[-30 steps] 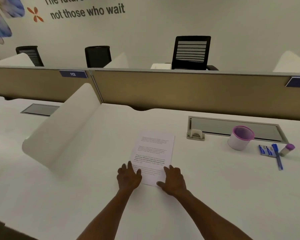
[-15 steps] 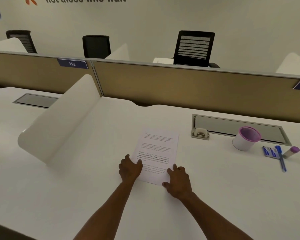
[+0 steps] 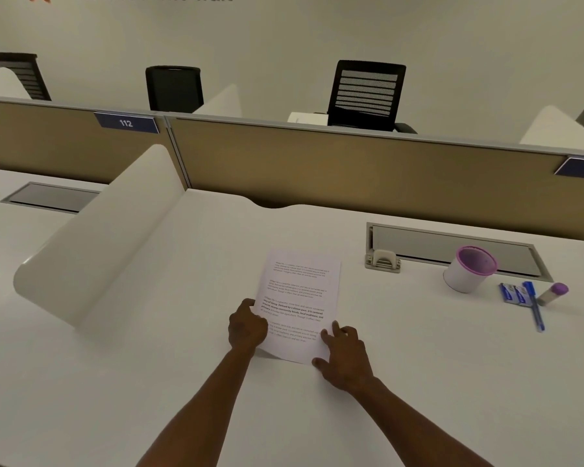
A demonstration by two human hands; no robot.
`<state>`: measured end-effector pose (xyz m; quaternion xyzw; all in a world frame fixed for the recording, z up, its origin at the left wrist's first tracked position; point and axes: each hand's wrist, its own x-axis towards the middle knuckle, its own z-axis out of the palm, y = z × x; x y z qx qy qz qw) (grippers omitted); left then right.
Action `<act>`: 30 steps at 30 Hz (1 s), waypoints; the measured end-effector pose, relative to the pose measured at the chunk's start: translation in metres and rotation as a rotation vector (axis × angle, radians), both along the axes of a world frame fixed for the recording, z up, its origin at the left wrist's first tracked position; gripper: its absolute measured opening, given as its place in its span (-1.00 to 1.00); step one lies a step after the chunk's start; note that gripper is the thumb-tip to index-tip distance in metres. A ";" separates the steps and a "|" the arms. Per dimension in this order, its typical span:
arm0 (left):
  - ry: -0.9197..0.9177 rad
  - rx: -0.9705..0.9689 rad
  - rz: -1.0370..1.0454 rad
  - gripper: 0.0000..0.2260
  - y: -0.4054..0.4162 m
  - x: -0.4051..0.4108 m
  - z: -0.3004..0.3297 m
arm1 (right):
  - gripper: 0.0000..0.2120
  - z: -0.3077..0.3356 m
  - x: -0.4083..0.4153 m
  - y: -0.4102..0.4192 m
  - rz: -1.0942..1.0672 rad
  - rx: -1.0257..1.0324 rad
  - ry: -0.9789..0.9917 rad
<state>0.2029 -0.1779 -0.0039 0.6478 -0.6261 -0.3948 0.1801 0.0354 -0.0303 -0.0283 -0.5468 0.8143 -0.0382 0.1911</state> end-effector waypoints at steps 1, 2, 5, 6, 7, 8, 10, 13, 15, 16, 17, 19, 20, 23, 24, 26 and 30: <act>0.032 0.002 0.013 -0.63 0.000 0.002 -0.001 | -0.27 0.000 -0.001 0.001 0.002 -0.004 -0.013; 0.067 0.005 0.026 -0.63 -0.001 0.004 -0.002 | -0.27 0.000 -0.003 0.001 -0.004 -0.014 -0.039; 0.151 0.013 0.060 -0.65 -0.003 0.011 -0.003 | -0.31 0.008 -0.012 -0.002 -0.081 -0.092 -0.181; 0.175 0.018 0.065 -0.66 -0.005 0.014 -0.002 | -0.33 0.013 -0.017 -0.004 -0.110 -0.130 -0.214; 0.205 0.027 0.066 -0.67 -0.006 0.017 -0.002 | -0.36 0.019 -0.023 -0.008 -0.136 -0.176 -0.229; 0.240 0.043 0.067 -0.69 -0.008 0.020 -0.001 | -0.39 0.026 -0.029 -0.014 -0.160 -0.231 -0.231; 0.316 0.088 0.065 -0.71 -0.012 0.026 0.002 | -0.46 0.042 -0.044 -0.027 -0.213 -0.362 -0.226; 0.390 0.132 0.014 -0.71 -0.019 0.036 0.006 | -0.52 0.069 -0.066 -0.052 -0.251 -0.494 -0.198; 0.402 0.148 -0.042 -0.71 -0.022 0.041 0.011 | -0.48 0.085 -0.082 -0.071 -0.219 -0.495 -0.174; 0.403 0.153 -0.071 -0.72 -0.024 0.042 0.014 | -0.44 0.091 -0.090 -0.081 -0.194 -0.471 -0.170; 0.408 0.161 -0.101 -0.72 -0.025 0.042 0.017 | -0.39 0.096 -0.098 -0.089 -0.172 -0.435 -0.175; 0.436 0.197 -0.161 -0.73 -0.027 0.042 0.023 | -0.29 0.103 -0.112 -0.102 -0.149 -0.325 -0.197; 0.454 0.222 -0.193 -0.74 -0.028 0.042 0.026 | -0.25 0.105 -0.118 -0.105 -0.141 -0.259 -0.211; 0.480 0.300 -0.286 -0.75 -0.032 0.038 0.034 | -0.27 0.103 -0.136 -0.106 -0.138 -0.140 -0.326; 0.484 0.325 -0.318 -0.75 -0.034 0.036 0.037 | -0.33 0.100 -0.142 -0.103 -0.144 -0.142 -0.363; 0.479 0.372 -0.382 -0.74 -0.039 0.034 0.041 | -0.49 0.094 -0.150 -0.095 -0.163 -0.175 -0.417; 0.408 0.431 -0.453 -0.75 -0.046 0.024 0.047 | -0.73 0.080 -0.163 -0.063 -0.291 -0.212 -0.737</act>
